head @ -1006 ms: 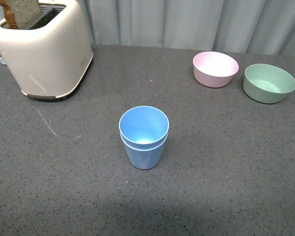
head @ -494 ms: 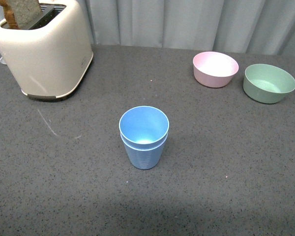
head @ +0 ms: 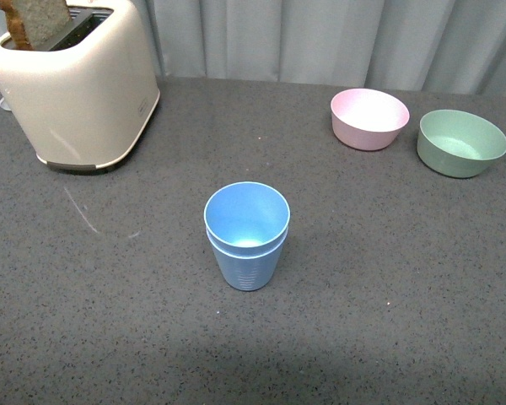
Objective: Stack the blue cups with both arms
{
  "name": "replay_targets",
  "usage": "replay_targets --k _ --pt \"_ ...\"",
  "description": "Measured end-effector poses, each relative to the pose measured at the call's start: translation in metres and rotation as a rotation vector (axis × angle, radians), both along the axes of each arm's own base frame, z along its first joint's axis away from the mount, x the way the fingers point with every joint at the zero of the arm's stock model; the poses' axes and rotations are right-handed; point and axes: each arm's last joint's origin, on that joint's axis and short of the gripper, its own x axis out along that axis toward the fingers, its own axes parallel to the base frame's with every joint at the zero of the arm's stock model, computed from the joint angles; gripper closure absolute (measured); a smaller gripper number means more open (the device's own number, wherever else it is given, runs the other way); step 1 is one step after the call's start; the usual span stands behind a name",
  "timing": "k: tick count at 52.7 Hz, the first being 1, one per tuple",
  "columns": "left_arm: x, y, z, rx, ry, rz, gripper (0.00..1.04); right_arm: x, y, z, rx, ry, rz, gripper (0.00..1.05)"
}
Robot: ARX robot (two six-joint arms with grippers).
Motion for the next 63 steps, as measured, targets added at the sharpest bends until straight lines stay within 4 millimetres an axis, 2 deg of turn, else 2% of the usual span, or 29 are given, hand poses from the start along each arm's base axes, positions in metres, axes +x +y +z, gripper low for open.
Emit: replay_targets --k 14,22,29,41,48,63 --pt "0.0 0.0 0.0 0.0 0.0 0.0 0.07 -0.012 0.0 -0.003 0.0 0.005 0.002 1.04" --pt "0.0 0.0 0.0 0.0 0.0 0.0 0.07 -0.012 0.0 -0.003 -0.002 0.006 0.002 1.03" --pt "0.0 0.0 0.0 0.0 0.0 0.0 0.07 -0.012 0.0 -0.003 -0.002 0.005 0.002 0.72" --pt "0.0 0.0 0.0 0.0 0.0 0.0 0.07 -0.012 0.0 -0.003 -0.002 0.006 0.002 0.37" --pt "0.0 0.0 0.0 0.0 0.0 0.0 0.07 -0.012 0.0 -0.003 -0.002 0.006 0.002 0.09" --pt "0.0 0.0 0.0 0.0 0.0 0.0 0.07 -0.012 0.0 -0.003 -0.001 0.006 0.002 0.1"
